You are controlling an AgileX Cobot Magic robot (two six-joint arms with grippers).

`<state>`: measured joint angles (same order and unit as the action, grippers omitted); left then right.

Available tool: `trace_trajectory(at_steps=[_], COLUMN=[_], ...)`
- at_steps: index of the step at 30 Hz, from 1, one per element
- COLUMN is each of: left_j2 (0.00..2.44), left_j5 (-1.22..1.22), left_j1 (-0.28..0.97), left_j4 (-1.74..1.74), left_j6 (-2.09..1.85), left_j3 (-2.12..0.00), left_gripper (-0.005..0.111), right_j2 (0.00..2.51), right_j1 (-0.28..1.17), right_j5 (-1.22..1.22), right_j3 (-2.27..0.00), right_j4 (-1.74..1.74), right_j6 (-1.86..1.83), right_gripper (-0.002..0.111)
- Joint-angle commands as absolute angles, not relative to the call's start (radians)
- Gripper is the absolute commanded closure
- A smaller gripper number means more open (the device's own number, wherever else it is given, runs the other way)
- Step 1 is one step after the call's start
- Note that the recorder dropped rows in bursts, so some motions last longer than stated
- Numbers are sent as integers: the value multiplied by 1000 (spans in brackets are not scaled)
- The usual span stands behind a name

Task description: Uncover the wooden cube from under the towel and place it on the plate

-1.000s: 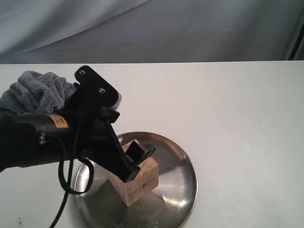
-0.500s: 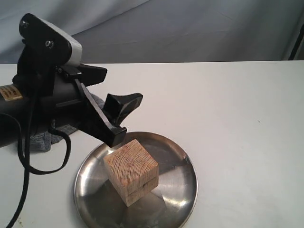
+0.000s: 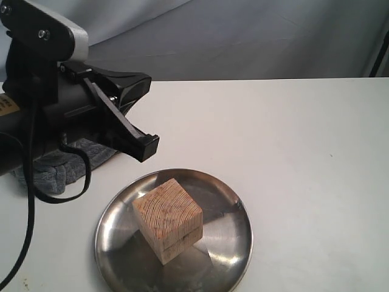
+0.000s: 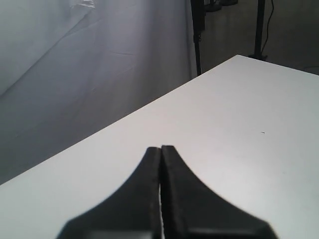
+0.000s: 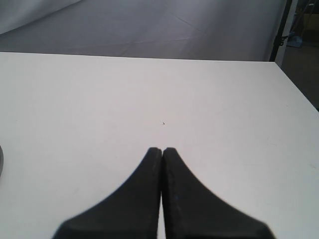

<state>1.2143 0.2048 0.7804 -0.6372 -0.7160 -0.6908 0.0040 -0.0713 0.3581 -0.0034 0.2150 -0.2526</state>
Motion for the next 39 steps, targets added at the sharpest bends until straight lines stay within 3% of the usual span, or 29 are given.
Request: trace_trajectory(at_steps=[1,20,25,31,39], left_j2=[1210,1173,1061,863,586], left_j5=[232,305,198,-85,-138], left_j1=[784,740,623,387,137], left_j4=[-641,-641,-641,-641,-651], left_j6=[-719,-723,-709,-715,-678], left_j3=[-698,-698,-698,-693,-518], left_gripper=[107,107,107,107,107], right_j2=[0,0,0,0,0], right_j1=[-70,-70,-70,-70,-70], right_j5=[350,350,350,350,350], right_j3=[0,0,0,0,0], right_j4=[220,220,220,220,220], right_j6=[-254,-254,-254,-254,-254], right_gripper=[108,108,108,108,108])
